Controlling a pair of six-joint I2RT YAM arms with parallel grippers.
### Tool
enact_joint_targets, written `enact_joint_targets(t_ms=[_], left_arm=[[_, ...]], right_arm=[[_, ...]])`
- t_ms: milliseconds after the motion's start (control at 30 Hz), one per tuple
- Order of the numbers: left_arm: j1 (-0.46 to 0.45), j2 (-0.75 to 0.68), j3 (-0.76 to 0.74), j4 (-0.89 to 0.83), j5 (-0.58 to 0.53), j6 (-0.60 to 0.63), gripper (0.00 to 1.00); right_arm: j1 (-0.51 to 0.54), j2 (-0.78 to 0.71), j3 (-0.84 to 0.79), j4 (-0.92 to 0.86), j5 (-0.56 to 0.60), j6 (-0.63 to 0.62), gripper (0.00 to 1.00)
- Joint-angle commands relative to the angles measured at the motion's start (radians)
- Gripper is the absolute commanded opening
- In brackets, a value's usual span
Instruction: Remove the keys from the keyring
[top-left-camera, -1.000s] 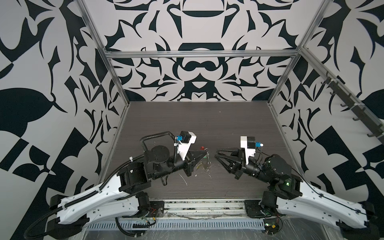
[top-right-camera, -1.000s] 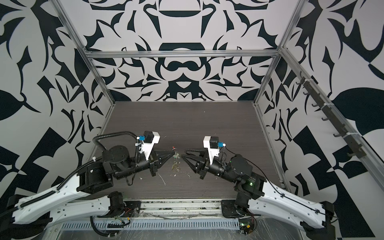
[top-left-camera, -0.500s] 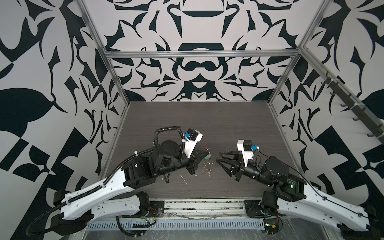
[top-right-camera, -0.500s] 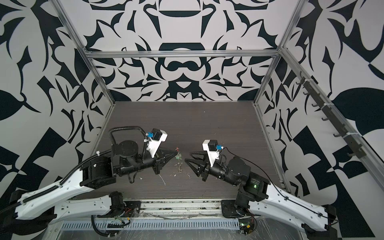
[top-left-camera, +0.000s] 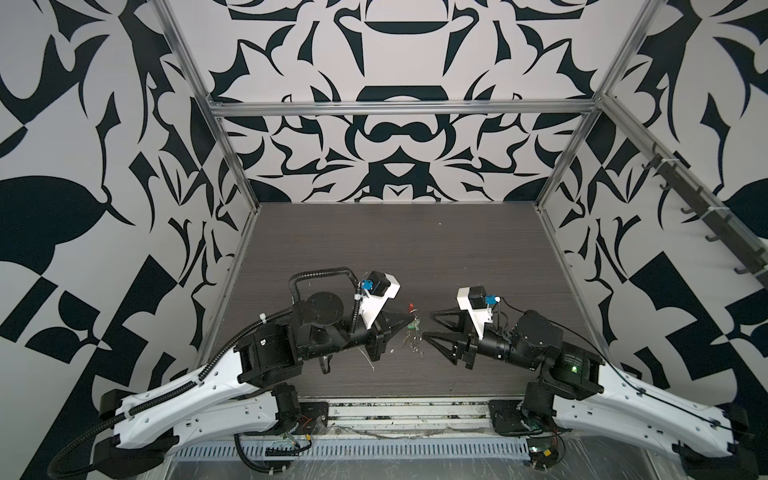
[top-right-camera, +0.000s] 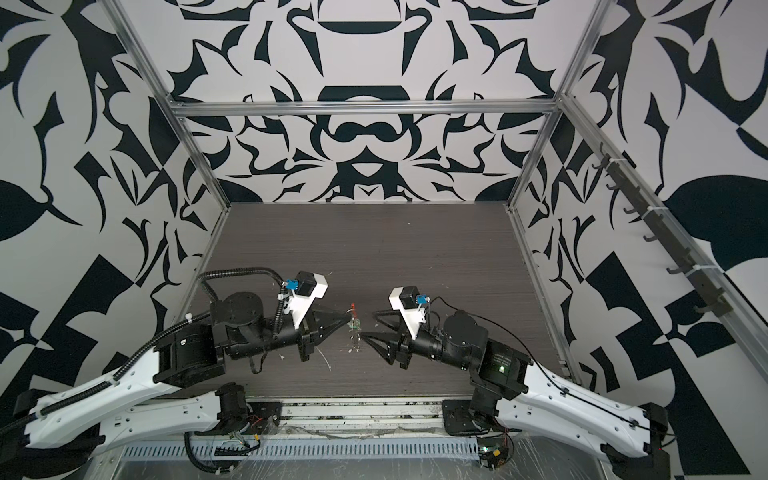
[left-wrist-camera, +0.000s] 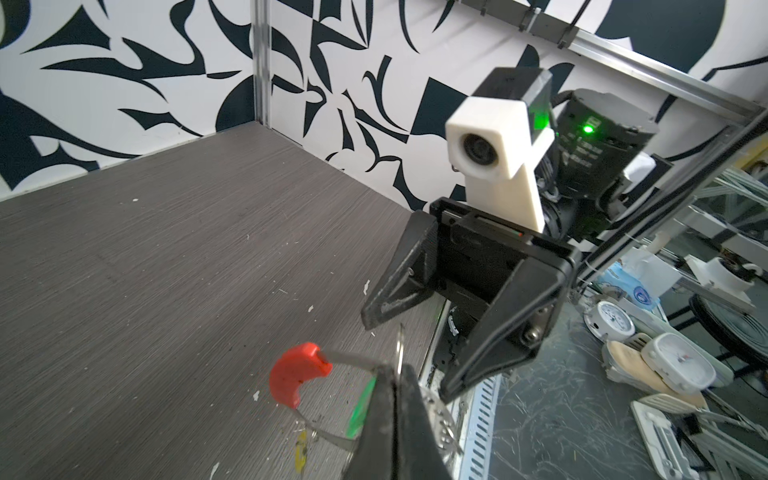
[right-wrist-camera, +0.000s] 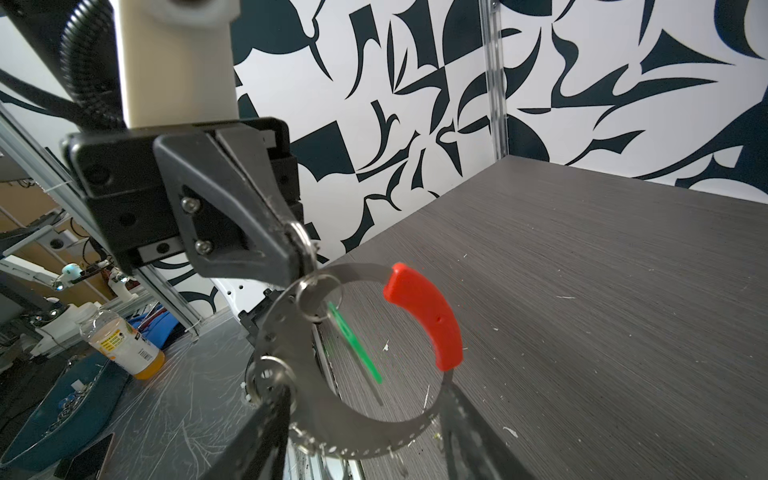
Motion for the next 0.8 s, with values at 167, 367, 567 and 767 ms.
enact_joint_targets(t_ms=[167, 367, 567, 767], left_arm=[[0.002, -0.021, -0.011, 0.079, 0.066, 0.031, 0.00], [0.002, -0.014, -0.011, 0.085, 0.071, 0.025, 0.00], [0.001, -0.007, -0.008, 0.085, 0.070, 0.021, 0.00], [0.001, 0.001, -0.006, 0.084, 0.065, 0.017, 0.00]], right_arm=[[0.021, 0.031, 0.038, 0.114, -0.076, -0.029, 0.60], [0.042, 0.066, 0.049, 0.149, -0.066, -0.043, 0.59], [0.047, 0.089, 0.064, 0.177, -0.061, -0.050, 0.51], [0.049, 0.105, 0.076, 0.179, -0.042, -0.059, 0.36]])
